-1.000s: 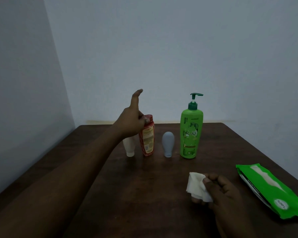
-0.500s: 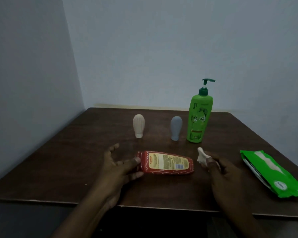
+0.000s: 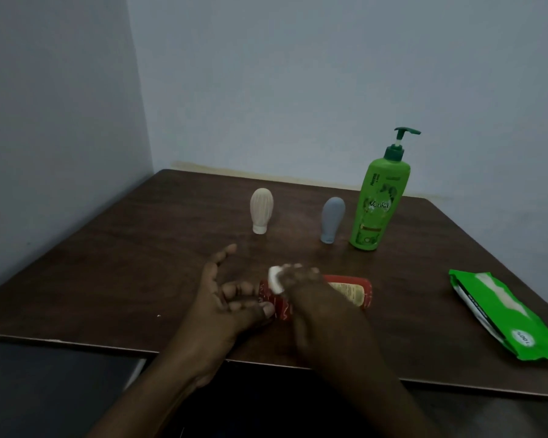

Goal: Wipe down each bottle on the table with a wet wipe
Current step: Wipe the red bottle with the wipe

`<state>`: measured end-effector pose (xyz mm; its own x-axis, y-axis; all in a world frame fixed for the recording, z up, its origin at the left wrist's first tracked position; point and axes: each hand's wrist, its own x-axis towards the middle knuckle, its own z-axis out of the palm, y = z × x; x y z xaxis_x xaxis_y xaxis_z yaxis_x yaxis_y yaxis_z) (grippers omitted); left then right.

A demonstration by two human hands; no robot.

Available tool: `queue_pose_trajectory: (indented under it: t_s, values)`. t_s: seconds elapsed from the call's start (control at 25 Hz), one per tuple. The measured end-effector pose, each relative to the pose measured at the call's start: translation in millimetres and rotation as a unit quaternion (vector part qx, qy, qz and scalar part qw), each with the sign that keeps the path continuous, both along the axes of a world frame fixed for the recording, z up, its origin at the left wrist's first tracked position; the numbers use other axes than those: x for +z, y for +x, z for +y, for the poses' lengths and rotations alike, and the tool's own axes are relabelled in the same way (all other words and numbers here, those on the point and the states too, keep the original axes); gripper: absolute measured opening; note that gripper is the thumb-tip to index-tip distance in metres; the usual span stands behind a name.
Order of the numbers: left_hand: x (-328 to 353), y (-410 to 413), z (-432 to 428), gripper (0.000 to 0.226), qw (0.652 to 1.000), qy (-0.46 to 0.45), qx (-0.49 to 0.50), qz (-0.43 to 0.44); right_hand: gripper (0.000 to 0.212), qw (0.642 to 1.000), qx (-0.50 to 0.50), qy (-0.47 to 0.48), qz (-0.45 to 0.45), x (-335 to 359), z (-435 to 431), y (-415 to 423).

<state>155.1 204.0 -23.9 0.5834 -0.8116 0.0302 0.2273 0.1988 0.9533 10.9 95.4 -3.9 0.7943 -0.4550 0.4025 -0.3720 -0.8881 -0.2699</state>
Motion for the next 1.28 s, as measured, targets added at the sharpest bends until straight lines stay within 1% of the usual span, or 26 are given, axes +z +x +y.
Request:
queue_pose_trajectory:
  t_s: [0.08, 0.16, 0.24, 0.32, 0.4, 0.48, 0.52, 0.6, 0.72, 0.76, 0.8, 0.84, 0.92, 1.0, 1.12, 1.28]
  values:
    - [-2.0, 1.4, -1.4, 0.098, 1.000, 0.006, 0.009, -0.004, 0.051, 0.996, -0.082, 0.040, -0.002, -1.1, -30.2, -22.4]
    - [-3.0, 2.0, -4.4, 0.095, 1.000, 0.005, 0.007, -0.008, 0.044, 0.985, -0.170, 0.034, -0.024, 3.1, -48.1, -42.5]
    - [-3.8, 2.8, -5.5, 0.095, 1.000, 0.007, 0.005, -0.013, 0.042, 0.981, -0.190, 0.020, -0.021, 2.0, -45.8, -37.1]
    - [-4.7, 2.4, -4.9, 0.096, 1.000, 0.009, 0.007, -0.017, 0.045, 0.990, -0.138, 0.013, -0.024, -3.5, -24.5, -16.9]
    - [-4.8, 0.7, -3.0, 0.097, 1.000, 0.004, 0.009, -0.021, 0.048, 0.998, -0.054, -0.006, -0.022, -6.9, 2.8, 5.4]
    - [-4.6, -1.8, -2.3, 0.096, 1.000, -0.001, 0.008, -0.021, 0.054, 0.999, 0.028, -0.032, -0.023, -7.9, 12.5, 15.6]
    - [-4.9, -2.0, -2.6, 0.095, 1.000, -0.001, 0.011, -0.018, 0.053, 0.999, 0.035, -0.026, -0.023, -6.6, 7.3, 14.7]
    - [-5.7, -0.4, -4.2, 0.091, 1.000, 0.004, 0.016, -0.013, 0.046, 1.000, -0.017, 0.009, -0.024, -5.3, -16.0, -0.2]
    - [-6.1, 1.4, -6.1, 0.086, 1.000, 0.013, 0.015, -0.009, 0.038, 0.987, -0.160, 0.023, -0.019, -1.1, -46.4, -31.5]
    - [-6.0, 1.6, -6.3, 0.088, 1.000, 0.015, 0.013, -0.007, 0.036, 0.982, -0.185, 0.020, -0.024, 0.0, -48.2, -33.8]
    - [-5.6, 2.1, -6.6, 0.090, 1.000, 0.015, 0.011, -0.004, 0.035, 0.982, -0.184, 0.018, -0.028, 0.7, -45.1, -29.3]
    - [-4.9, 2.0, -6.4, 0.094, 1.000, 0.014, 0.009, 0.002, 0.036, 0.987, -0.158, 0.018, -0.029, -0.4, -37.8, -21.2]
    - [-3.2, 1.8, -4.7, 0.101, 1.000, 0.012, 0.005, 0.010, 0.039, 0.997, -0.071, 0.006, -0.032, -2.4, -15.3, -0.1]
    - [-1.4, 0.6, -2.0, 0.104, 1.000, 0.006, -0.002, 0.013, 0.044, 1.000, -0.011, -0.004, -0.025, 0.5, 2.8, 18.5]
    - [0.0, -0.5, -0.4, 0.106, 1.000, -0.005, -0.014, 0.012, 0.051, 1.000, 0.019, -0.023, -0.005, -3.0, 8.8, 22.3]
    - [0.3, 1.7, -1.6, 0.107, 0.999, -0.007, -0.026, 0.023, 0.051, 0.990, 0.044, -0.133, -0.001, -34.5, 19.2, -8.7]
